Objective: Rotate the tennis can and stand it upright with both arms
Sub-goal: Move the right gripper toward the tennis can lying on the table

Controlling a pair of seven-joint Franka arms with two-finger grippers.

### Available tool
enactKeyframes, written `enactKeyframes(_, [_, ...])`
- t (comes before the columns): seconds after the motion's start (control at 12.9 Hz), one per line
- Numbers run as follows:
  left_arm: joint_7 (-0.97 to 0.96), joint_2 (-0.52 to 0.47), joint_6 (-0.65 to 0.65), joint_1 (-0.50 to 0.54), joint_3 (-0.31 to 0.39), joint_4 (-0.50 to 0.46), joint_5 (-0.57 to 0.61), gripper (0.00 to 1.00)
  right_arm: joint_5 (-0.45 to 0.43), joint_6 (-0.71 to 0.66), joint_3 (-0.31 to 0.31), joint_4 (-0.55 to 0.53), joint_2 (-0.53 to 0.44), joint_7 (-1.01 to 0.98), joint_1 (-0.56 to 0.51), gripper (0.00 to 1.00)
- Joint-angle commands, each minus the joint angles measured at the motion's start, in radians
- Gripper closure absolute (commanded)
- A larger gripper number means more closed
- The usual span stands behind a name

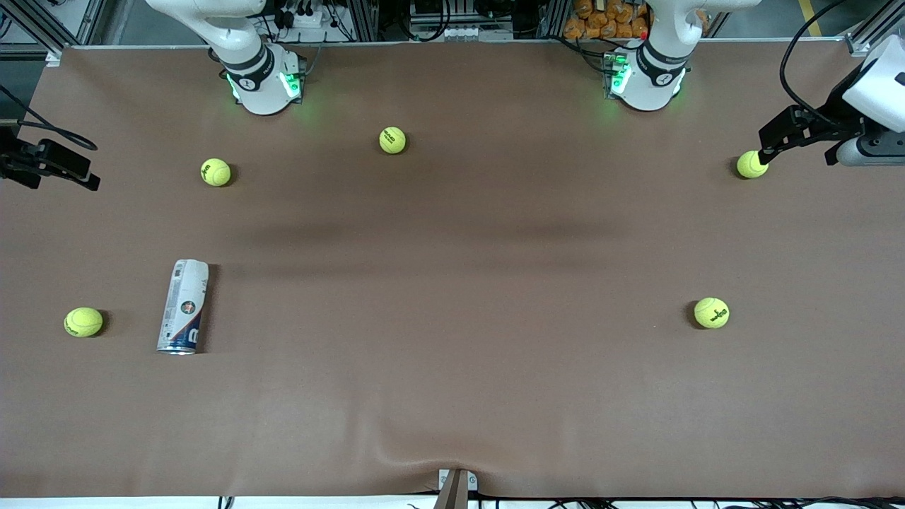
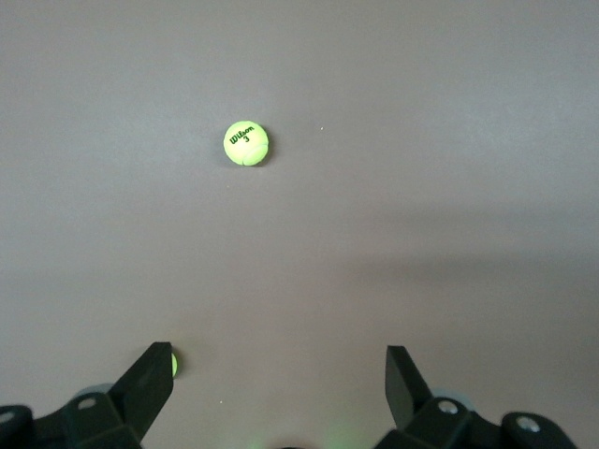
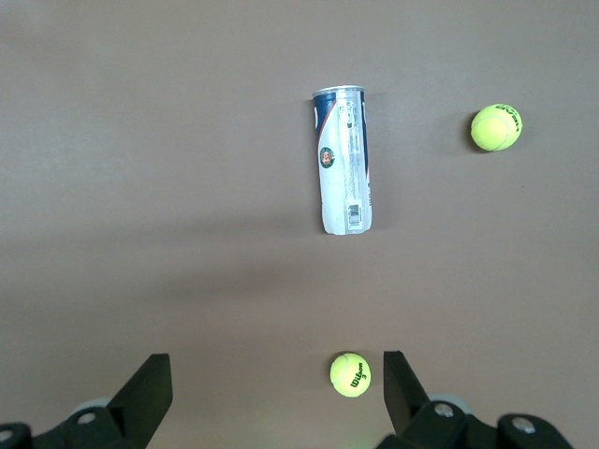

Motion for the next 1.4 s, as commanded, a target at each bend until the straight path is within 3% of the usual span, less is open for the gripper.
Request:
enactKeyframes(0.0, [0.018,0.012,-0.028,0.009,-0.004,0.031,0.002,0.0,0.011,-0.009,0.002,0.015,0.009,0.013,-0.006,0.0])
enactKeyframes(0.47, [0.018,0.03,-0.026,0.007,-0.004,0.051,0.002,0.0,0.01,-0.007,0.002,0.015,0.026,0.011,0.001,0.0])
enactKeyframes(0.93, [0.022,0.035,-0.028,0.009,-0.004,0.042,0.001,0.0,-0.004,0.02,0.004,0.01,0.168,0.01,0.04,0.0])
enactKeyframes(1.09, [0.021,0.042,-0.028,0.007,-0.004,0.04,0.001,0.0,-0.008,0.077,0.004,-0.027,0.229,0.008,0.03,0.0])
enactKeyframes(1.32, [0.021,0.05,-0.028,0.009,-0.004,0.037,0.001,0.0,-0.016,0.265,0.002,-0.169,0.268,0.006,0.022,0.0])
